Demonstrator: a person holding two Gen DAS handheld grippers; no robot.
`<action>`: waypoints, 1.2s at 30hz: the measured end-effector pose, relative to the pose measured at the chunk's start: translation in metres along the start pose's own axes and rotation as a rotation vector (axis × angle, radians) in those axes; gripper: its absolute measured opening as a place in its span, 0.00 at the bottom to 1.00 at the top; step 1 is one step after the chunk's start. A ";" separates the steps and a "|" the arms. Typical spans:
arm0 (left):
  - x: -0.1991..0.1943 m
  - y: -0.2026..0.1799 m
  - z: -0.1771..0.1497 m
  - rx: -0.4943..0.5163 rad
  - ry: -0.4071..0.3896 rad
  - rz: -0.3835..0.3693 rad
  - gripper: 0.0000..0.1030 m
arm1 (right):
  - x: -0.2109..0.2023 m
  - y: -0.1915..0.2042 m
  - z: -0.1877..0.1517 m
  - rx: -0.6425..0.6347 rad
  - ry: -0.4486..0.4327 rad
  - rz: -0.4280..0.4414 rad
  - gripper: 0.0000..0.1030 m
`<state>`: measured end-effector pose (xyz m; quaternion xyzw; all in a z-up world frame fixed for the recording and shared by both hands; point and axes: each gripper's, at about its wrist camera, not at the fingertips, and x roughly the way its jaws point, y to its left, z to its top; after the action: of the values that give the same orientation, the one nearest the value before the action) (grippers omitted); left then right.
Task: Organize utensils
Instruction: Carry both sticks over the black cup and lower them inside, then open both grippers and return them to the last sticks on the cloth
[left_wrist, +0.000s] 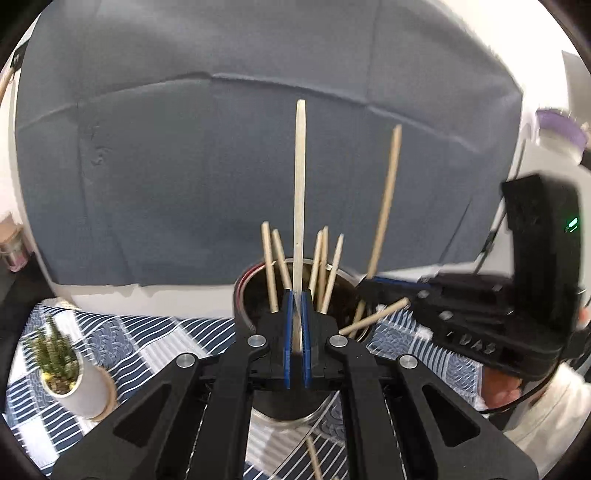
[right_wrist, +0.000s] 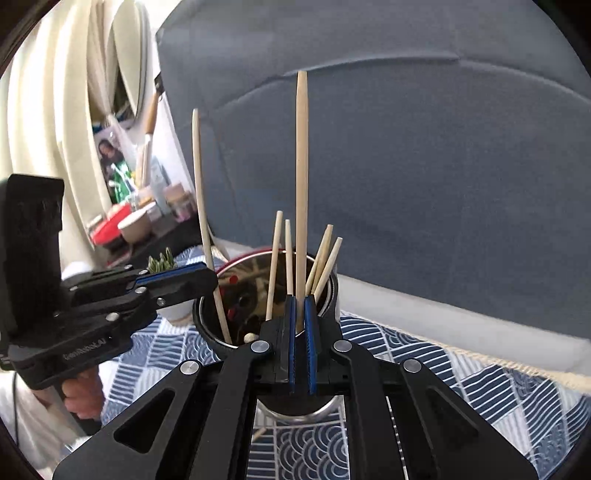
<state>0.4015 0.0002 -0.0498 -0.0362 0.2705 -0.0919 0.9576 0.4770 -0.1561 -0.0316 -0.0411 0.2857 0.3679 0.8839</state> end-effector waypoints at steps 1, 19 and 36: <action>-0.001 0.000 -0.002 -0.002 0.006 0.000 0.05 | 0.000 0.001 0.000 -0.008 0.007 0.000 0.05; -0.012 0.002 -0.003 -0.022 0.044 0.040 0.59 | -0.023 0.001 0.005 0.021 -0.015 -0.089 0.56; -0.064 0.044 -0.024 0.004 0.133 0.045 0.91 | -0.060 0.031 -0.024 0.163 0.021 -0.305 0.91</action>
<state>0.3421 0.0550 -0.0428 -0.0217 0.3343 -0.0729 0.9394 0.4106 -0.1785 -0.0153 -0.0159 0.3141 0.2045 0.9270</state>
